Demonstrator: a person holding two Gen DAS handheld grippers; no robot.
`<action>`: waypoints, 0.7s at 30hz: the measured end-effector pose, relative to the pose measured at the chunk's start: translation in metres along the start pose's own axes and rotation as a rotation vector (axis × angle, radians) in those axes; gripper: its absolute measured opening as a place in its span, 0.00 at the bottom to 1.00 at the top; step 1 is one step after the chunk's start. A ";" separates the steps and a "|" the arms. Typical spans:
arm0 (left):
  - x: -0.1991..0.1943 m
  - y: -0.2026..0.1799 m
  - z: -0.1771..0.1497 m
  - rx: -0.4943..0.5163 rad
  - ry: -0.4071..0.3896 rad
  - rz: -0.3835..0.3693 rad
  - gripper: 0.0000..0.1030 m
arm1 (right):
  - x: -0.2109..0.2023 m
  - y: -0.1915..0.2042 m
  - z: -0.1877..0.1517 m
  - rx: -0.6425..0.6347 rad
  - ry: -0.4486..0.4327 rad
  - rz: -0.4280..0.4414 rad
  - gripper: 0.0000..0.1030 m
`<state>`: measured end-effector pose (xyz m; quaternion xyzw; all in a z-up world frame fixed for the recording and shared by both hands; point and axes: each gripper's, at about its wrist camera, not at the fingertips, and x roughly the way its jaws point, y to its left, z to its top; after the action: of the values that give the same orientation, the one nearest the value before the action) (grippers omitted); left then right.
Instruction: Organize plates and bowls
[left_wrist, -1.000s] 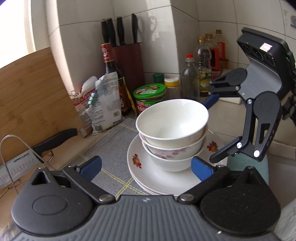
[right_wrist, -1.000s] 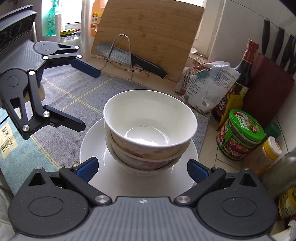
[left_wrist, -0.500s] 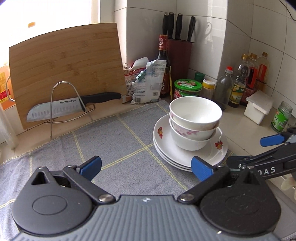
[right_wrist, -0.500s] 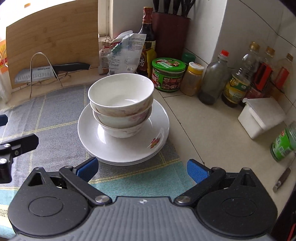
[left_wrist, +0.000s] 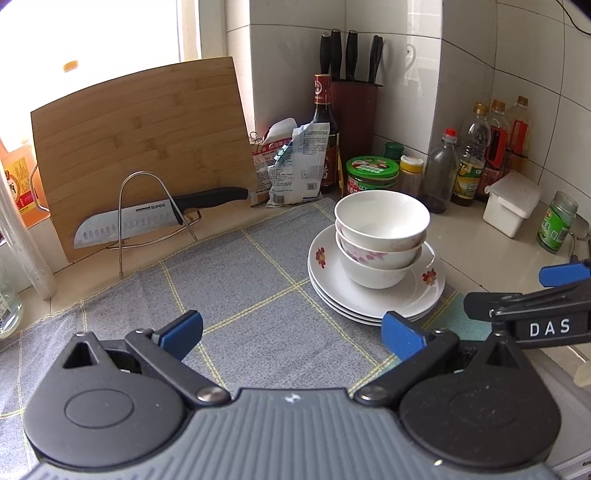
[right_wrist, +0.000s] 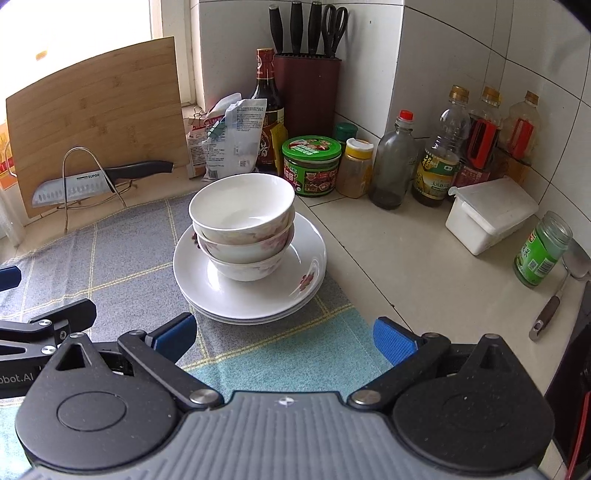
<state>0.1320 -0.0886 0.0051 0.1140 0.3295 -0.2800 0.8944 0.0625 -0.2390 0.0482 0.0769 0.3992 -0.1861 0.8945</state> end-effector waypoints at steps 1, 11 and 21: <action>-0.001 0.000 0.000 -0.001 -0.002 0.001 0.99 | -0.001 0.000 0.000 0.002 -0.003 -0.002 1.00; -0.004 -0.003 0.002 -0.006 0.000 0.004 0.99 | -0.005 -0.002 -0.002 0.000 -0.007 0.006 1.00; -0.007 -0.002 0.003 -0.004 -0.005 0.005 0.99 | -0.009 0.001 -0.001 -0.009 -0.017 0.009 1.00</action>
<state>0.1275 -0.0884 0.0121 0.1123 0.3276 -0.2772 0.8962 0.0566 -0.2355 0.0549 0.0731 0.3922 -0.1810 0.8989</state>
